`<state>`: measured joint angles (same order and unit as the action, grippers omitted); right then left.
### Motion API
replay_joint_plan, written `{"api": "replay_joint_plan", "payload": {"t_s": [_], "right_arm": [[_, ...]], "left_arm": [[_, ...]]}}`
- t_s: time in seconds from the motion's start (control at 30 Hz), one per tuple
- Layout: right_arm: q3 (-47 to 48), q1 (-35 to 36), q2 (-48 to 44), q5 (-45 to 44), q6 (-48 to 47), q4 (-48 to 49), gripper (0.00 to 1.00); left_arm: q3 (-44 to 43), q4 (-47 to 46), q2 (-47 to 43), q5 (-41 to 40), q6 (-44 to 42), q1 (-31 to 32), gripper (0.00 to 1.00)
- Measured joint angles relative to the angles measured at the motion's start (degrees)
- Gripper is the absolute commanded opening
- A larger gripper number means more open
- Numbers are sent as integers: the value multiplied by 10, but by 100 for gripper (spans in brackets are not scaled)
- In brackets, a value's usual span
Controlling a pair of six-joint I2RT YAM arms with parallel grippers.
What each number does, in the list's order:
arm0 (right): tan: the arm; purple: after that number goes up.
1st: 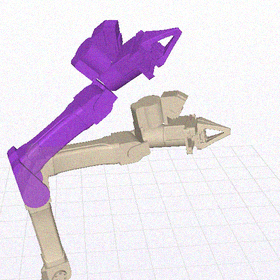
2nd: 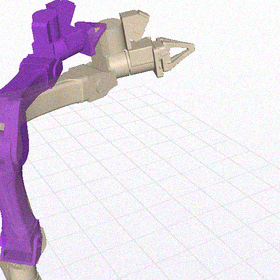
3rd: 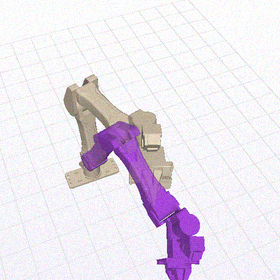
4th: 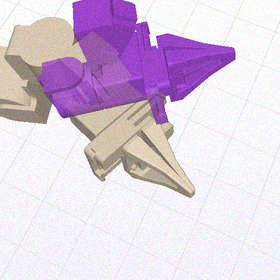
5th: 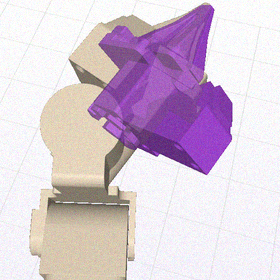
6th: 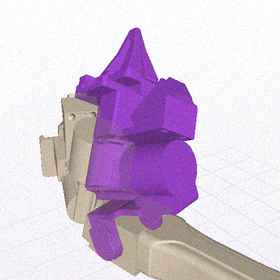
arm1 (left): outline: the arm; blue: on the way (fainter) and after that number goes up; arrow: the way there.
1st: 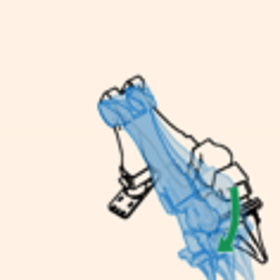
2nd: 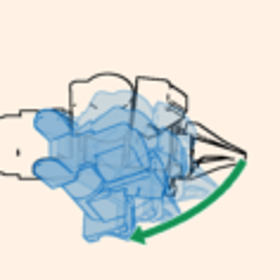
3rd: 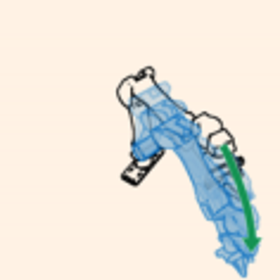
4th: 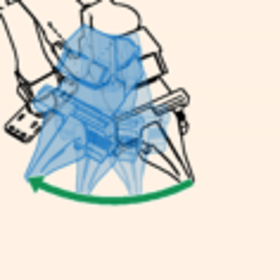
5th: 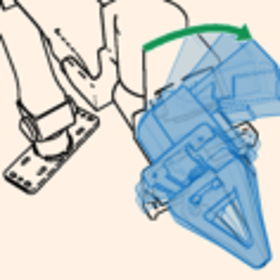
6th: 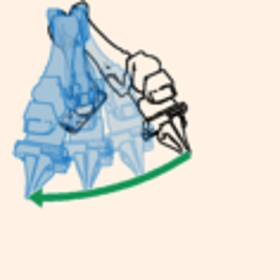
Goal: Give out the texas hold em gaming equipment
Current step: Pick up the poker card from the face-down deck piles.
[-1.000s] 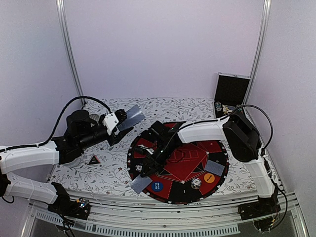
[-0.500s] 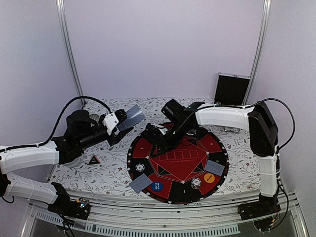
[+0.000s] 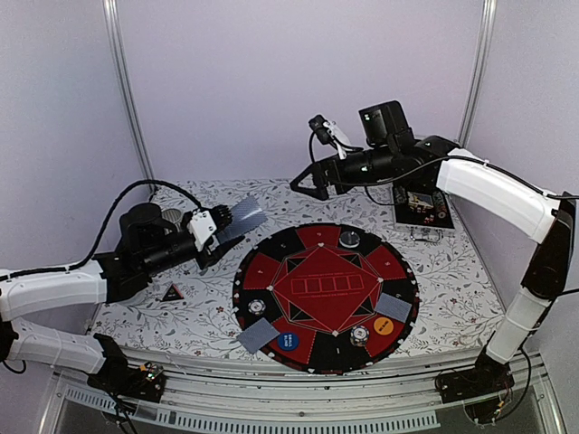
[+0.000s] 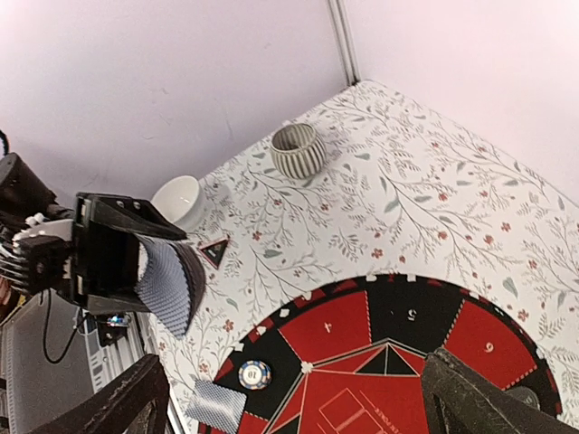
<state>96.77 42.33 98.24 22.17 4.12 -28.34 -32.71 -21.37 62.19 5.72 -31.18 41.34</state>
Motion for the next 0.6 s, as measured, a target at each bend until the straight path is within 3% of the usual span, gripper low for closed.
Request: {"api": "replay_joint_plan", "payload": {"t_s": [0.27,0.6], "right_arm": [[7,45,48,56,22,92,99],[37,75,143,68,41,95,99]], "left_arm": [[9,0,-4,13,-11,3,57],[10,-1,-7,13,-19,12,57]]}}
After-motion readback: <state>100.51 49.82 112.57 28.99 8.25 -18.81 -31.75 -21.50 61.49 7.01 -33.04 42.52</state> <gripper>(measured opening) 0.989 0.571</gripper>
